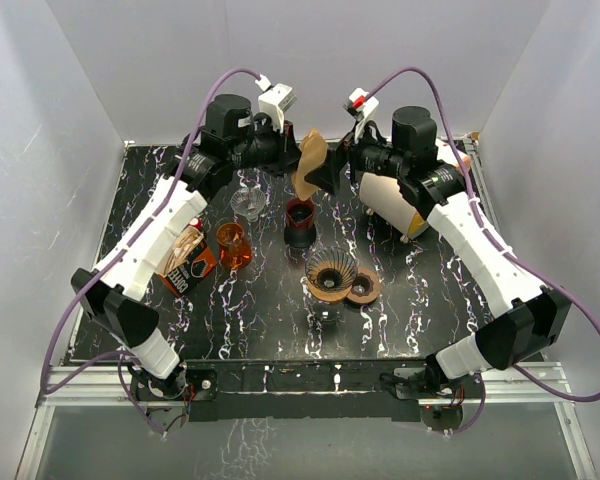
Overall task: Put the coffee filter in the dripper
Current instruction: Place the coffee filter in the coffee dripper.
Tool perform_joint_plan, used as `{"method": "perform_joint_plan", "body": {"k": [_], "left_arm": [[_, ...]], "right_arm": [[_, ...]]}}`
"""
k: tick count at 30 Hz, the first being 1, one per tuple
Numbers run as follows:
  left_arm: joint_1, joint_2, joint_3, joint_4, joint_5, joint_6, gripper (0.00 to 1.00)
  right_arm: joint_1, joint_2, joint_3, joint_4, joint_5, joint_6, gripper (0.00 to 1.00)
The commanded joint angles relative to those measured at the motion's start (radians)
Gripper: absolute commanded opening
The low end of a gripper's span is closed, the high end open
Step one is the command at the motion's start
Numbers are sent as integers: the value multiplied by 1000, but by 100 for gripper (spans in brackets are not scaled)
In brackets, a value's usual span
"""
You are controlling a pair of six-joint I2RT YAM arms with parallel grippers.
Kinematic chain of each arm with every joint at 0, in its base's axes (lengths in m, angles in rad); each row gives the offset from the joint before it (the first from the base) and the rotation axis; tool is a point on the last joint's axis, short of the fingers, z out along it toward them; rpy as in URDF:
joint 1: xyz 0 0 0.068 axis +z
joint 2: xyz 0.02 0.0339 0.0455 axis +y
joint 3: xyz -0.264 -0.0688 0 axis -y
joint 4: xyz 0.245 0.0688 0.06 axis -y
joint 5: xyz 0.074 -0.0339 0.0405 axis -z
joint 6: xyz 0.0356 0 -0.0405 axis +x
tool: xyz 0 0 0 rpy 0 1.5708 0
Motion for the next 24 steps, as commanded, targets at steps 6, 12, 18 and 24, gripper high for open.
{"method": "perform_joint_plan", "body": {"k": [6, 12, 18, 24], "left_arm": [[4, 38, 34, 90, -93, -133, 0], [3, 34, 6, 108, -89, -138, 0], [3, 5, -30, 103, -115, -98, 0], [3, -13, -47, 101, -148, -80, 0]], "right_arm": [[65, -15, 40, -8, 137, -52, 98], [81, -20, 28, -3, 340, -52, 98], [81, -48, 28, -2, 481, -64, 98], [80, -72, 12, -12, 425, -84, 98]]}}
